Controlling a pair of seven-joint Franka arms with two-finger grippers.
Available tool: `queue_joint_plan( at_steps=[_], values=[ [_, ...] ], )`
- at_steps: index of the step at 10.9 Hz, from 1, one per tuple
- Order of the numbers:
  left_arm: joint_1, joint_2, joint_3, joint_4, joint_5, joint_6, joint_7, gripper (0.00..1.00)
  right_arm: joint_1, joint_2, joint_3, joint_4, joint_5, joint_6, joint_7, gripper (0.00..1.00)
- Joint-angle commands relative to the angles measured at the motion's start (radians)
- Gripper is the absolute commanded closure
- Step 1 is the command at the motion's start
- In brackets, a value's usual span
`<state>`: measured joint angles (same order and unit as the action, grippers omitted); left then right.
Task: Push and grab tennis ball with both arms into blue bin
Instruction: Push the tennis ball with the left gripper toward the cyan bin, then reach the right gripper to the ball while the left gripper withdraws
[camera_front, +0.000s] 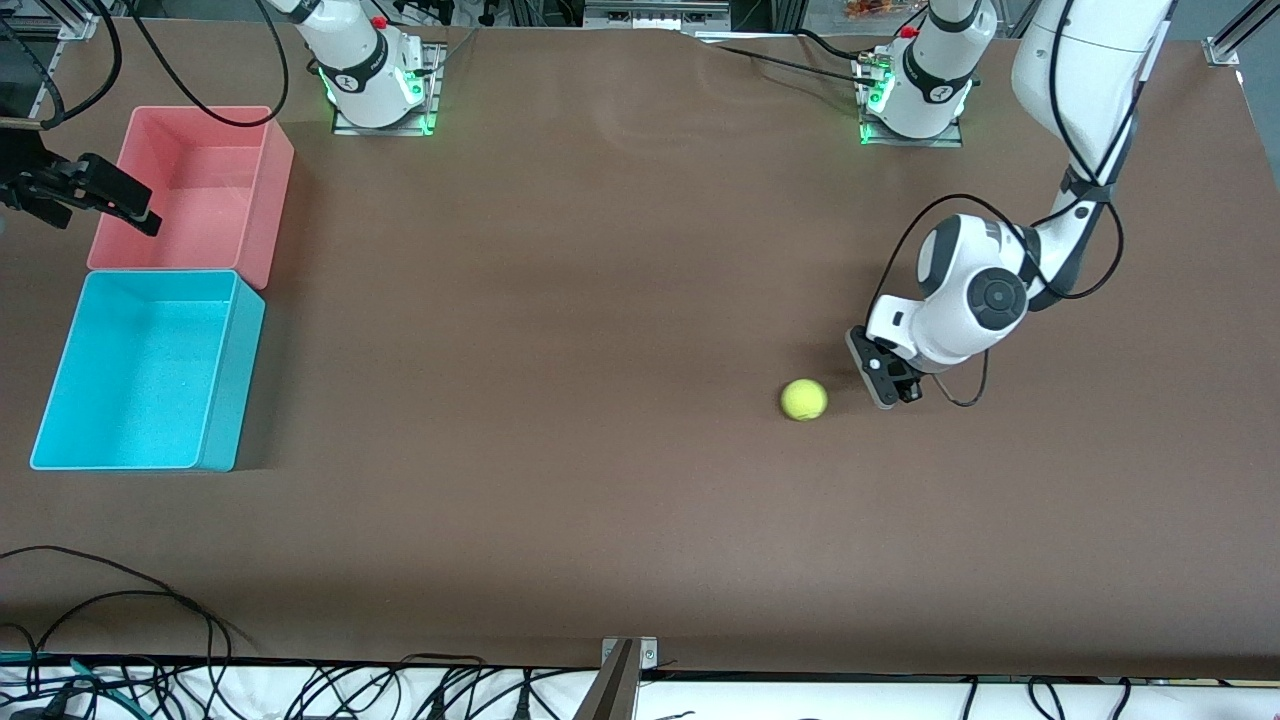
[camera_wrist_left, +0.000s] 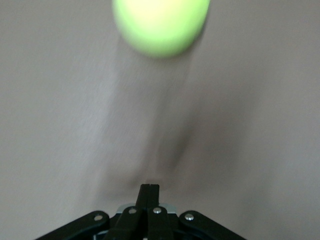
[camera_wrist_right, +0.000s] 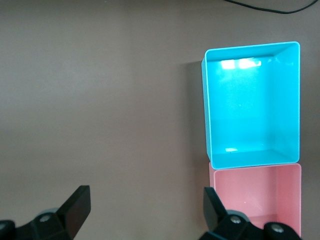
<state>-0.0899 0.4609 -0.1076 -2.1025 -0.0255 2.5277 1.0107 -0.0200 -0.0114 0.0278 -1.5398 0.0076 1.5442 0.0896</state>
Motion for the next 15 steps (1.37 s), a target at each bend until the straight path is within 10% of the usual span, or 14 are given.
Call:
queue_joint_plan(
  at_steps=[1, 5, 6, 8, 15],
  values=[
    [0.042, -0.065, 0.005, -0.019, -0.01, -0.052, 0.066, 1.0, 0.005, 0.007, -0.002, 0.024, -0.009, -0.029, -0.005, 0.0],
    [0.078, -0.146, 0.008, -0.025, -0.011, -0.162, 0.066, 0.94, 0.005, 0.059, 0.0, 0.013, 0.017, -0.024, 0.004, 0.0],
    [0.097, -0.175, 0.008, -0.025, -0.011, -0.188, 0.066, 0.76, 0.005, 0.076, 0.0, 0.013, 0.029, -0.013, 0.002, 0.0],
    [0.12, -0.229, 0.02, -0.03, -0.011, -0.222, 0.071, 0.0, 0.006, 0.143, 0.001, 0.013, 0.066, 0.039, 0.001, 0.0],
    [0.174, -0.447, 0.022, -0.16, -0.01, -0.227, 0.046, 0.0, 0.037, 0.396, 0.003, 0.013, 0.153, 0.259, -0.001, 0.0]
  ],
)
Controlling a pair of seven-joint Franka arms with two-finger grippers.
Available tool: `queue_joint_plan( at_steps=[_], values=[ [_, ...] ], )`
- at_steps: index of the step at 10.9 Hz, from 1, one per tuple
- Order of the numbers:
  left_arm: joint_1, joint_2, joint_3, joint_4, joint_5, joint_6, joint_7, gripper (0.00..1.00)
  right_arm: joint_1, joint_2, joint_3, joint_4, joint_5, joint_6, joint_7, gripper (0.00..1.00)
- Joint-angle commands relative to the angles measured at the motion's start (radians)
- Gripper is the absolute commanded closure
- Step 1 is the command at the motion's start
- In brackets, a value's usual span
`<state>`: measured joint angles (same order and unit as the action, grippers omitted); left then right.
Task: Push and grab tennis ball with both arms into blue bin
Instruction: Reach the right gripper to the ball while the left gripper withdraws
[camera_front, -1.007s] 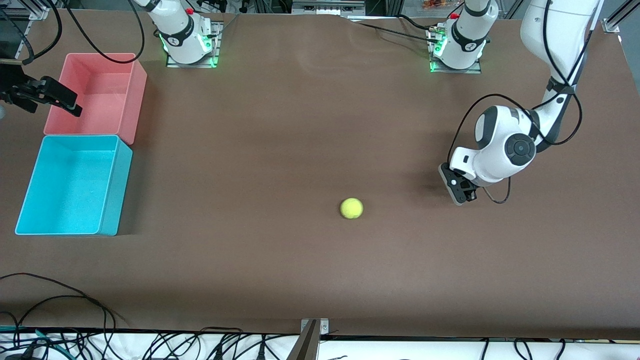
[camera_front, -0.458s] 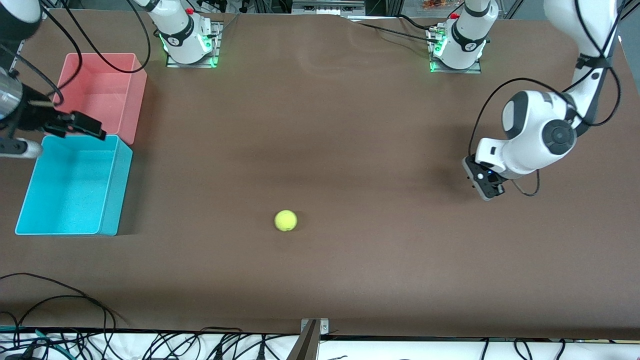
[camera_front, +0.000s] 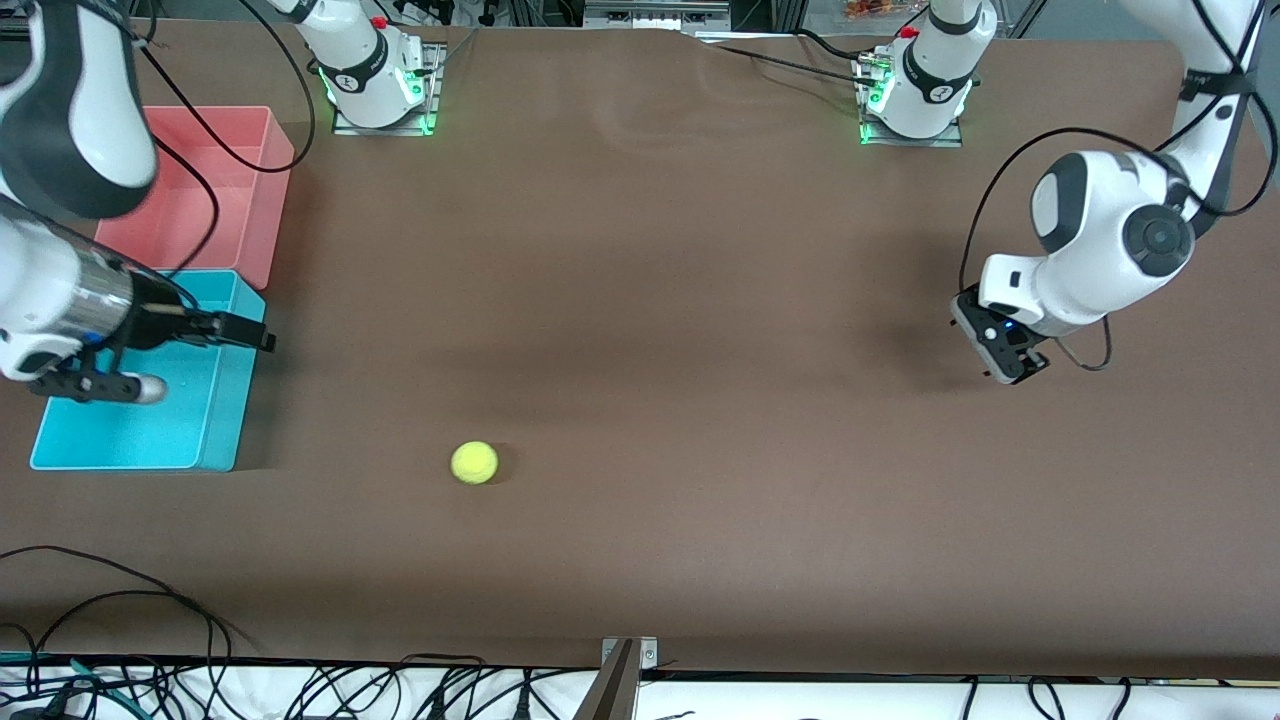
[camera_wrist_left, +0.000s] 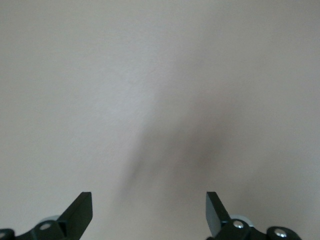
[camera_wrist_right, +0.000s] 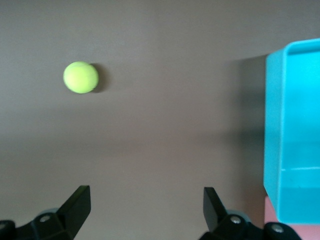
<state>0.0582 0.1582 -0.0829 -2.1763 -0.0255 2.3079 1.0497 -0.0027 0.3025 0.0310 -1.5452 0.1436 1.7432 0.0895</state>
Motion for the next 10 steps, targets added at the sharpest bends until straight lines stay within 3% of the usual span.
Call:
queue_joint_plan(
  at_steps=[1, 6, 8, 10],
  values=[
    [0.026, -0.178, -0.003, -0.089, -0.01, -0.007, 0.007, 0.0, 0.032, 0.155, -0.002, 0.019, 0.013, 0.143, -0.013, 0.0],
    [0.057, -0.351, -0.003, -0.092, -0.01, -0.011, 0.004, 0.0, 0.03, 0.418, -0.003, 0.042, 0.007, 0.586, -0.389, 0.0],
    [0.078, -0.368, 0.003, -0.086, -0.01, -0.016, -0.037, 0.0, 0.024, 0.498, -0.003, 0.054, 0.008, 0.795, -0.532, 0.0],
    [0.077, -0.368, 0.014, -0.085, -0.01, -0.016, -0.056, 0.0, 0.024, 0.544, -0.003, 0.056, 0.007, 0.921, -0.632, 0.0]
  ],
)
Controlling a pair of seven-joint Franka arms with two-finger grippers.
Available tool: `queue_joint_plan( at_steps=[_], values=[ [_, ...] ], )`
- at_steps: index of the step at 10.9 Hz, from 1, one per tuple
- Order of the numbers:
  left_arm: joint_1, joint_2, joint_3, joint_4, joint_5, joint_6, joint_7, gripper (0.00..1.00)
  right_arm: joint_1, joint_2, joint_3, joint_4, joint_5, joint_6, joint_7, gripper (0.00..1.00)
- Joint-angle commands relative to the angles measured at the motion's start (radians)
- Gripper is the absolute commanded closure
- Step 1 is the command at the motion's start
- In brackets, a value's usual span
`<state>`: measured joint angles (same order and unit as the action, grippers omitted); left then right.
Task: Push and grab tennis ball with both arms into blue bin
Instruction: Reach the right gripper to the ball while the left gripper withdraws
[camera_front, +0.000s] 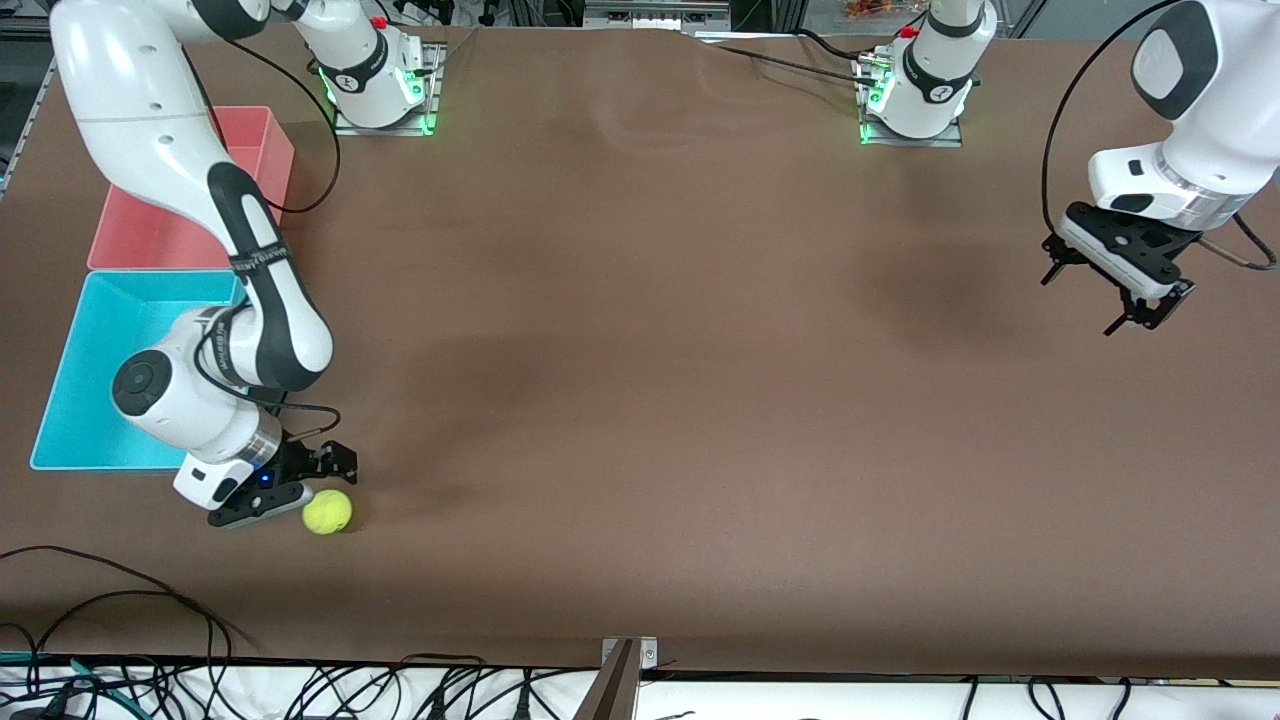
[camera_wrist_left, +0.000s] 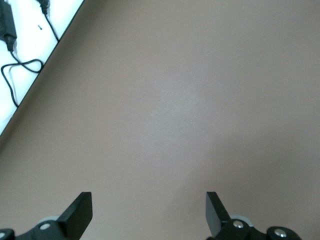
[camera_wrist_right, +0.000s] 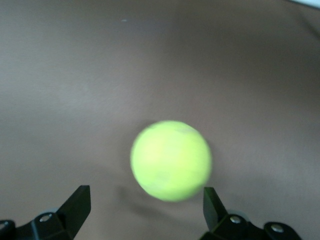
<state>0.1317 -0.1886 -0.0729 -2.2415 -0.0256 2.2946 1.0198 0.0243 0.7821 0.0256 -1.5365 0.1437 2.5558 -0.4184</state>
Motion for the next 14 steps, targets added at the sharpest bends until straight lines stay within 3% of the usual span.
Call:
queue_joint_plan(
  at_steps=[1, 3, 14],
  values=[
    [0.003, -0.022, 0.004, -0.02, -0.011, -0.003, -0.026, 0.0, -0.003, 0.087, 0.002, 0.047, 0.008, 0.198, -0.178, 0.0],
    [0.003, -0.023, 0.004, -0.02, -0.01, -0.004, -0.075, 0.0, -0.026, 0.118, 0.005, 0.039, 0.011, 0.302, -0.279, 0.0],
    [0.003, -0.023, 0.005, -0.013, -0.02, -0.027, -0.092, 0.0, -0.039, 0.114, 0.011, 0.09, -0.012, 0.276, -0.296, 0.01]
  ],
)
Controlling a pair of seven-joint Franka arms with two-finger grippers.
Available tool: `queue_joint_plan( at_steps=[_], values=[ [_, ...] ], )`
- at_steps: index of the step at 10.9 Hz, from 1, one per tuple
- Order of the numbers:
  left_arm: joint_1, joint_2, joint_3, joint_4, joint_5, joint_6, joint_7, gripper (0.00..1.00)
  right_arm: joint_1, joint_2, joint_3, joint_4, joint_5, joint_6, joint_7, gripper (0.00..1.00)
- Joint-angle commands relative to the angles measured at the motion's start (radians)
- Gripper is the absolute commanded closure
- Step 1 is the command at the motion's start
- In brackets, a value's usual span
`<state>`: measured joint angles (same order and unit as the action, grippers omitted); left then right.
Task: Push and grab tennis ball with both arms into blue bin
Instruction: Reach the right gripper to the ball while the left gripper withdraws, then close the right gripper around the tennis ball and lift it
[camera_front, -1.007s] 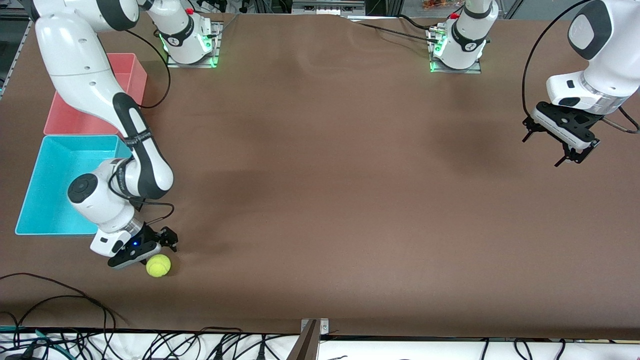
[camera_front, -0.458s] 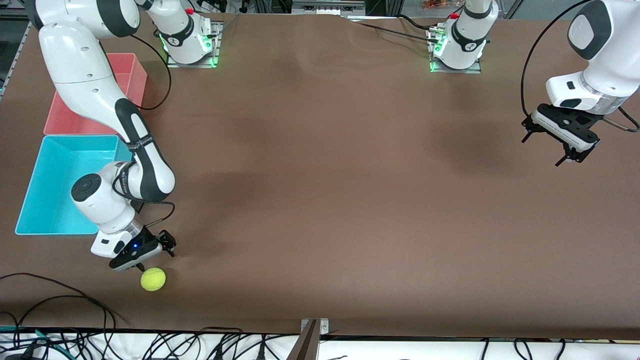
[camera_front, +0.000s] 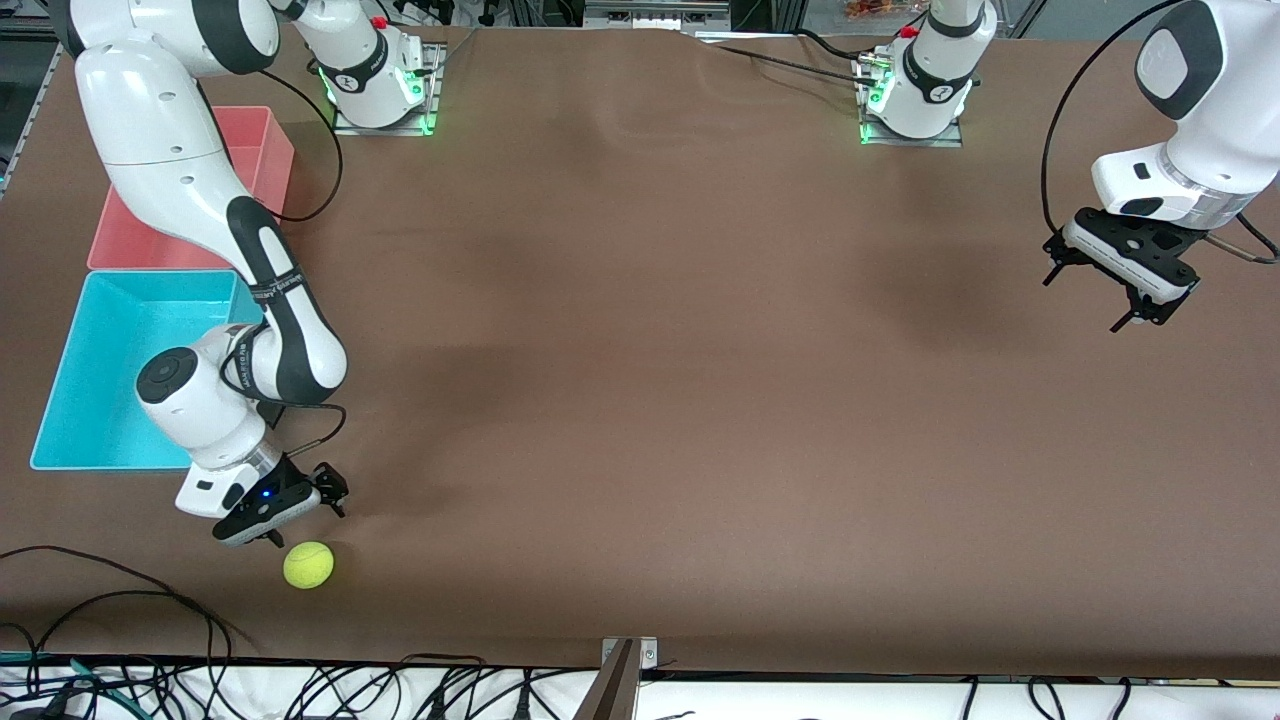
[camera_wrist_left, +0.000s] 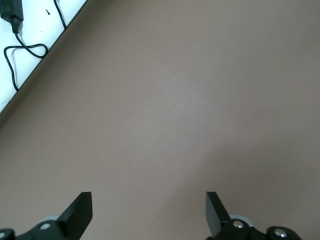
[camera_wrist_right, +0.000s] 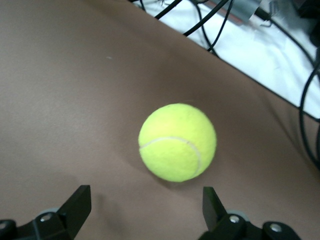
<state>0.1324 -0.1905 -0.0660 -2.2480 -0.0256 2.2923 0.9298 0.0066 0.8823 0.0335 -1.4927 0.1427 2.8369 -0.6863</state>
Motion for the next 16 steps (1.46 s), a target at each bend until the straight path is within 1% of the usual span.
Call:
queue_joint_plan(
  at_steps=[1, 3, 4, 5, 6, 8, 11, 13, 14, 16],
  values=[
    [0.003, -0.021, 0.005, 0.007, -0.022, -0.045, -0.018, 0.0, -0.02, 0.032, 0.005, 0.072, -0.009, -0.004, -0.018, 0.01],
    [-0.007, -0.029, 0.011, 0.027, -0.022, -0.08, -0.104, 0.0, -0.02, 0.088, 0.011, 0.164, 0.008, -0.002, 0.017, 0.02],
    [-0.008, -0.029, 0.011, 0.036, -0.022, -0.089, -0.118, 0.0, -0.02, 0.095, 0.017, 0.175, 0.018, -0.002, 0.045, 0.02],
    [-0.008, -0.029, 0.011, 0.036, -0.022, -0.089, -0.118, 0.0, -0.023, 0.116, 0.04, 0.187, 0.018, 0.015, 0.048, 0.02],
    [-0.008, -0.029, 0.011, 0.036, -0.022, -0.089, -0.12, 0.0, -0.026, 0.144, 0.054, 0.231, 0.02, 0.025, 0.047, 0.02],
    [-0.008, -0.029, 0.011, 0.036, -0.022, -0.089, -0.12, 0.0, -0.025, 0.162, 0.055, 0.246, 0.032, 0.045, 0.059, 0.02],
    [-0.01, -0.029, 0.009, 0.036, -0.022, -0.089, -0.143, 0.0, -0.028, 0.175, 0.055, 0.249, 0.028, 0.065, 0.044, 0.02],
    [-0.011, -0.029, 0.009, 0.039, -0.022, -0.099, -0.146, 0.0, -0.028, 0.191, 0.054, 0.244, 0.026, 0.125, 0.034, 0.02],
    [-0.011, -0.029, 0.009, 0.05, -0.022, -0.111, -0.16, 0.0, -0.028, 0.193, 0.054, 0.246, 0.024, 0.127, 0.034, 0.05],
    [-0.023, -0.029, 0.009, 0.082, -0.022, -0.164, -0.222, 0.0, -0.028, 0.195, 0.054, 0.246, 0.021, 0.128, 0.033, 0.44]
  ],
)
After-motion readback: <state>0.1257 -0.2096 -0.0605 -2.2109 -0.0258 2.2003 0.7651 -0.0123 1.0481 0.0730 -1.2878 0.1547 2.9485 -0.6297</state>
